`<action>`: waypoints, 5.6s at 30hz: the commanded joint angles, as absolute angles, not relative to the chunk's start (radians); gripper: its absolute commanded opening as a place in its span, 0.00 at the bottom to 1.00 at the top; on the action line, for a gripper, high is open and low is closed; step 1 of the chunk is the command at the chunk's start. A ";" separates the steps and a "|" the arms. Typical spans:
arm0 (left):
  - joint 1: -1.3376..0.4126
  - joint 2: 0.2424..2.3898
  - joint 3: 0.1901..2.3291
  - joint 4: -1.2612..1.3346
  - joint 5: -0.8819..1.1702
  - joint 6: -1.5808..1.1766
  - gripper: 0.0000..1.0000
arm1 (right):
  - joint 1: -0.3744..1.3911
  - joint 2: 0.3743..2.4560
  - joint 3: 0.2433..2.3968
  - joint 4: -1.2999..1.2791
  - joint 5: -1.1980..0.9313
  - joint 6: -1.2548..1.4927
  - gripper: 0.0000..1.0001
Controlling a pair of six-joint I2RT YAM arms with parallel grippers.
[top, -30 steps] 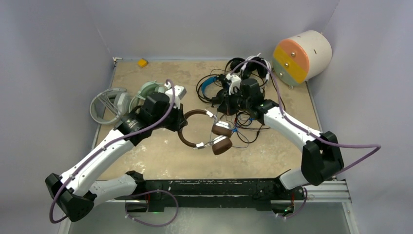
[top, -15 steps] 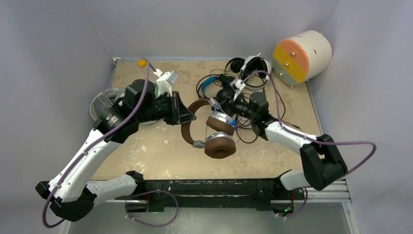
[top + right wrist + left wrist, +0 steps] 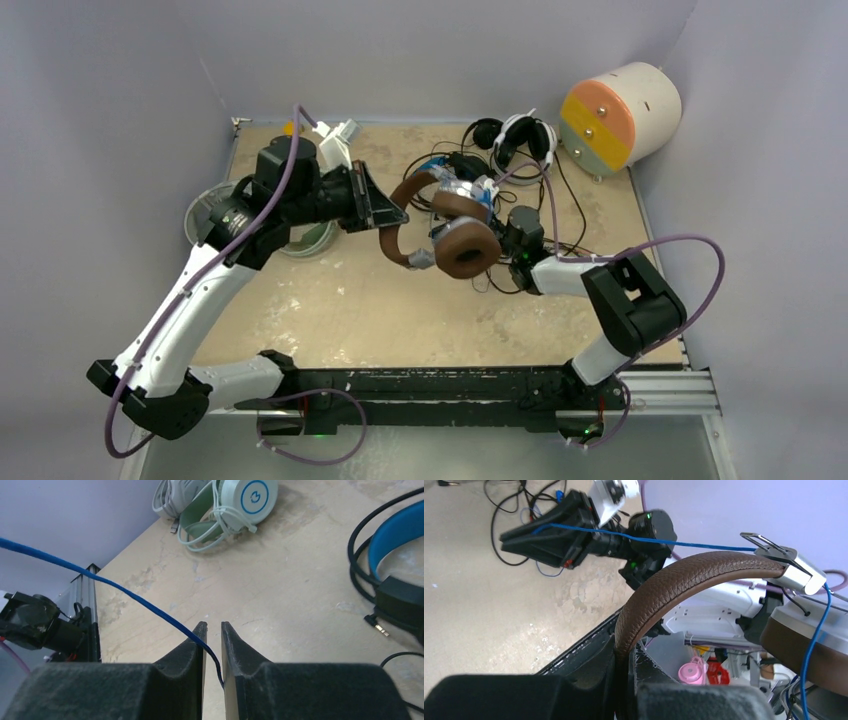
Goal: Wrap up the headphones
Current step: Wrap the headphones cable around the headphones.
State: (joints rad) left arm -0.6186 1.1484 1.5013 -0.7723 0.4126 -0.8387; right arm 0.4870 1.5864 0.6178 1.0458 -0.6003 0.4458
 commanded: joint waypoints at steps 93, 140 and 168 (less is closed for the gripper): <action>-0.658 1.011 1.214 -0.531 0.181 -0.490 0.00 | 0.603 1.303 0.778 0.438 -0.185 0.255 0.01; -0.306 1.398 1.773 -0.713 0.506 -0.732 0.00 | 0.750 1.479 0.472 1.032 -0.388 0.381 0.20; -0.220 1.368 1.482 -0.588 -0.288 -0.687 0.00 | 1.009 1.066 0.648 0.416 -0.350 0.337 0.10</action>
State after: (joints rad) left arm -0.2249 1.4387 1.5410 -0.6991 -0.0780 -0.7650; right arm 1.0012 1.0927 0.5465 0.5537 -0.3321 0.3717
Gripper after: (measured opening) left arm 0.033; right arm 0.102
